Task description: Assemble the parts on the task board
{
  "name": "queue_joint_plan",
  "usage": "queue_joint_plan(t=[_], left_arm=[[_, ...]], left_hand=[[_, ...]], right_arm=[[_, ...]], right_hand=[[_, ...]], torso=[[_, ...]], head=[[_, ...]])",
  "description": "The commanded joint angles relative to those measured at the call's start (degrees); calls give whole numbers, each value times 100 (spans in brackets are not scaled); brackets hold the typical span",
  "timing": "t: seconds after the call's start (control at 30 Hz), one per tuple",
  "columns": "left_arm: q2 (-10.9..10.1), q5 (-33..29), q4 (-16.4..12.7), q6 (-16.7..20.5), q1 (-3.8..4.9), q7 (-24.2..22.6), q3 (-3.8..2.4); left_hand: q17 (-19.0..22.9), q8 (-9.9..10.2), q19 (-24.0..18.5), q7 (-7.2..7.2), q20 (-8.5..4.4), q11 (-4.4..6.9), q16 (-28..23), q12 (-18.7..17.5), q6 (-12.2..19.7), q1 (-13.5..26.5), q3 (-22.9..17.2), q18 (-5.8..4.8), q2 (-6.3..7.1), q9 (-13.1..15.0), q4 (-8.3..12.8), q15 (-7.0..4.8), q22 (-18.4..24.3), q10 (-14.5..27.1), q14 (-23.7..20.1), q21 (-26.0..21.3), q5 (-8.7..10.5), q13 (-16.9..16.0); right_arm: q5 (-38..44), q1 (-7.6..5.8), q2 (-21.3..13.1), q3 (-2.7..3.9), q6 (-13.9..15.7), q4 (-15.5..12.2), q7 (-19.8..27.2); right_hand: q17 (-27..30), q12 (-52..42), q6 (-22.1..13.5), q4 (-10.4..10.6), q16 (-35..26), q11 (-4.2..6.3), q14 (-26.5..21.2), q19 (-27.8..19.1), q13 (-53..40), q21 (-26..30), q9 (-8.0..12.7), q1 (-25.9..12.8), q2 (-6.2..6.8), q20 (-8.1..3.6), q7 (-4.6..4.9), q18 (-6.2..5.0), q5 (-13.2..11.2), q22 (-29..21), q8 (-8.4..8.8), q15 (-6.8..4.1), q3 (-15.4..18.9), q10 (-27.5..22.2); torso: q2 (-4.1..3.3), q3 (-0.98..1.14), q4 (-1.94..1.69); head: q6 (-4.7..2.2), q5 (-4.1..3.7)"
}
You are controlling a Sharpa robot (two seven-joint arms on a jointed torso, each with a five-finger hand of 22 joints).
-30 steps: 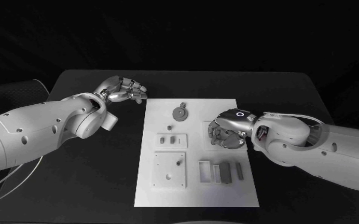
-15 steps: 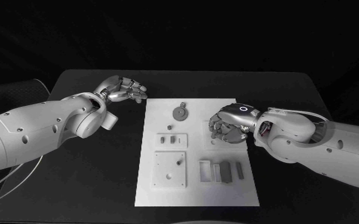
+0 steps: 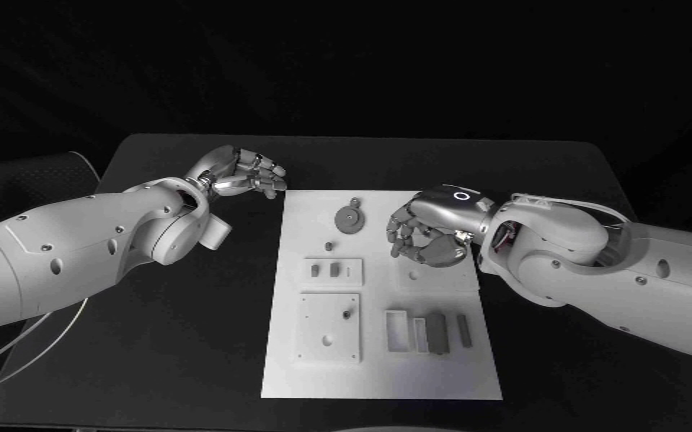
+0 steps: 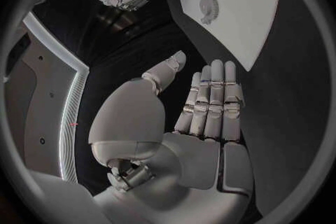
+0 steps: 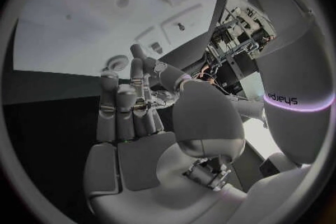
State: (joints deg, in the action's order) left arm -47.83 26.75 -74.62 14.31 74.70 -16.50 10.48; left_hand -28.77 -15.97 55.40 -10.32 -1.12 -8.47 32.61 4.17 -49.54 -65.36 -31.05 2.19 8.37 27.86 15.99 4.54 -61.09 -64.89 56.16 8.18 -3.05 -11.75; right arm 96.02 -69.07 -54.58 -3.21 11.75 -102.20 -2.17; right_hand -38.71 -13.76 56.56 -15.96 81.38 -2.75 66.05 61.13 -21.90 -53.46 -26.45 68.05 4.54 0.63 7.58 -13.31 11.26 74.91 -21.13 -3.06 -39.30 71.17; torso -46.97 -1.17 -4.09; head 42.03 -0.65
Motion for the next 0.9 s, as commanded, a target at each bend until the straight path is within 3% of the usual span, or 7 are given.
queue_joint_plan(t=[0.03, 0.17, 0.37, 0.5, 0.6, 0.73, 0.9], left_arm=[[37, -33, 23, -67, -2, -86, -4], [75, -34, 61, -76, -4, -89, -5], [94, -35, 94, -73, -4, -86, -5], [126, -36, 119, -73, -4, -91, -5], [136, -38, 123, -79, -4, -86, -5], [167, -39, 133, -81, -4, -88, -6], [173, -39, 122, -91, -4, -85, -6]], left_hand=[[-6, -3, 27, 3, 3, 14, -35, -16, 10, 18, 33, 78, -55, -7, -1, 1, -7, 43, 28, -26, 6, 7], [-9, -2, 28, 3, 3, 14, -37, -16, 11, 19, 33, 78, -56, -7, -2, 1, -7, 44, 29, -27, 6, 8], [-11, -2, 28, 3, 3, 14, -40, -16, 11, 19, 34, 77, -56, -8, -2, 1, -7, 44, 29, -28, 6, 8], [-14, -2, 27, 3, 3, 14, -42, -16, 11, 19, 34, 77, -57, -8, -2, 2, -7, 44, 28, -29, 6, 9], [-16, -3, 27, 3, 3, 14, -44, -16, 11, 20, 34, 77, -57, -8, -2, 2, -7, 44, 28, -30, 6, 9], [-18, -3, 26, 3, 3, 14, -46, -15, 11, 20, 35, 77, -57, -8, -2, 2, -7, 44, 28, -31, 6, 9], [-20, -3, 26, 3, 4, 13, -49, -15, 11, 20, 35, 76, -58, -9, -2, 3, -7, 44, 27, -32, 6, 10]], right_arm=[[-151, 3, 241, -3, -117, -10, 112], [-206, 4, 604, -9, -167, 27, 154], [-259, 11, 994, -85, -250, 106, 185], [-213, 22, 1227, -171, -310, 135, 207], [-194, 43, 1410, -329, -381, 195, 241], [-200, 155, 1578, -432, -473, 276, 275], [-191, 328, 1698, -483, -501, 357, 298]], right_hand=[[-9, -15, 301, 8, -28, 1, 4, 28, 5, -36, -134, -66, -16, -18, -150, -169, 19, 94, -99, -42, -24, 42], [-9, -13, 298, 9, -31, 1, 4, 28, 3, -34, -136, -74, -24, -19, -149, -169, 19, 93, -97, -42, -27, 40], [-8, -7, 289, 7, -39, 0, 1, 25, 0, -29, -140, -89, -39, -19, -146, -169, 19, 91, -92, -42, -32, 34], [-8, -3, 282, -1, -45, 0, -3, 21, -2, -24, -143, -96, -49, -20, -145, -169, 19, 90, -88, -41, -36, 29], [-8, -2, 280, -5, -47, -1, -5, 19, -4, -23, -145, -100, -52, -20, -144, -169, 19, 90, -87, -41, -37, 28], [-8, 2, 275, -12, -52, -2, -8, 16, -6, -20, -148, -107, -62, -20, -143, -169, 18, 89, -85, -40, -39, 25], [-8, 6, 267, -21, -58, -4, -13, 11, -9, -15, -153, -119, -78, -20, -140, -169, 18, 88, -81, -38, -40, 20]], torso=[[1, 4, 7], [-1, 1, -6], [-2, -11, -8], [-2, -12, -1], [-1, -12, -5], [-1, -14, -3], [-2, -8, -9]], head=[[6, 76], [23, 87], [34, 151], [34, 198], [32, 243], [41, 267], [56, 309]])
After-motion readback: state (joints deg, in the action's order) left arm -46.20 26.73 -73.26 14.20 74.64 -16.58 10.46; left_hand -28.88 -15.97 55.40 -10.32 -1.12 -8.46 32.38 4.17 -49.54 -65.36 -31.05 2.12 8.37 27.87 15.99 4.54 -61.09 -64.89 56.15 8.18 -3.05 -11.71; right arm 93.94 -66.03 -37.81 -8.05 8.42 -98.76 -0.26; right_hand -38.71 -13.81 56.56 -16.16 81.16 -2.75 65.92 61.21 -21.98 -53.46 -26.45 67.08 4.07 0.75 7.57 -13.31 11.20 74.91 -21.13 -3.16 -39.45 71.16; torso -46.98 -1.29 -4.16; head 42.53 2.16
